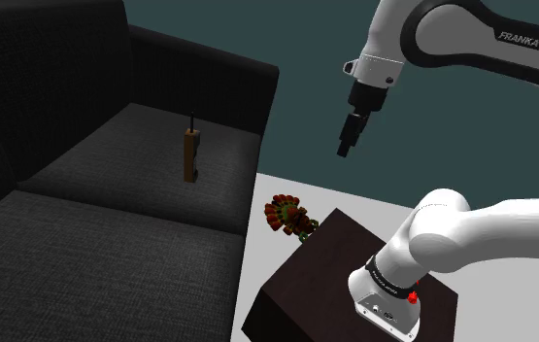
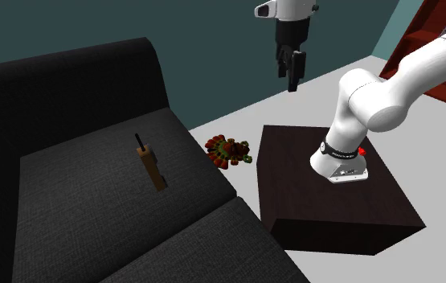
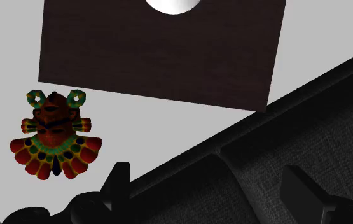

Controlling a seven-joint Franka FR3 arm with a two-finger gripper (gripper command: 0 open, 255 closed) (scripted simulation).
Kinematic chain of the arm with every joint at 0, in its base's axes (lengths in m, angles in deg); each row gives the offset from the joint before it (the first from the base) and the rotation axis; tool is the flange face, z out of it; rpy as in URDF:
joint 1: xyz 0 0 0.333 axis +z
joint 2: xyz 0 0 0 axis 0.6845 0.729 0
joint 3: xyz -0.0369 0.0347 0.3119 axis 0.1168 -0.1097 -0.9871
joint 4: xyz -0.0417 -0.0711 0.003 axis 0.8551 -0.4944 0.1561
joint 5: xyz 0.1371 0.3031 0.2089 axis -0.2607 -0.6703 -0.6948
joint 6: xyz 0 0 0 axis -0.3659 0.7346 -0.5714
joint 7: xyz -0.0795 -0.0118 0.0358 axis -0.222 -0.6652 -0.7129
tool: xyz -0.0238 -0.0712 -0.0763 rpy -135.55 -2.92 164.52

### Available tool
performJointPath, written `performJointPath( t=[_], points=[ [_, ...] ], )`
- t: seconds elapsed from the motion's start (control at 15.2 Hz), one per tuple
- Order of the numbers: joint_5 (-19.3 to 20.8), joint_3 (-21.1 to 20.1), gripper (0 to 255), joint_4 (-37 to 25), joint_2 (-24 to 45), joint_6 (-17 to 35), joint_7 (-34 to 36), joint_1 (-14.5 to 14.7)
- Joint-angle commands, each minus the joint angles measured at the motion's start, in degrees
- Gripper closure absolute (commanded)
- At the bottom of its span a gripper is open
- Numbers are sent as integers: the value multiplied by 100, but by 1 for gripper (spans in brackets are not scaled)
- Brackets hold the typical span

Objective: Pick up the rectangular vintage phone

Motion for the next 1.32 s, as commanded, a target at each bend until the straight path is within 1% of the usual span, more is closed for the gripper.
performJointPath(
  t=[0.0,0.33,0.66,0.99,1.25],
  points=[
    [0,0,0,0,0,0,0,0],
    [-106,-274,0,-544,1125,613,206,68],
    [-106,-523,0,-1266,2256,1052,431,105],
    [5,-740,0,-2162,3388,1310,689,140],
    [169,-878,0,-3013,4305,1380,915,195]
  ],
)
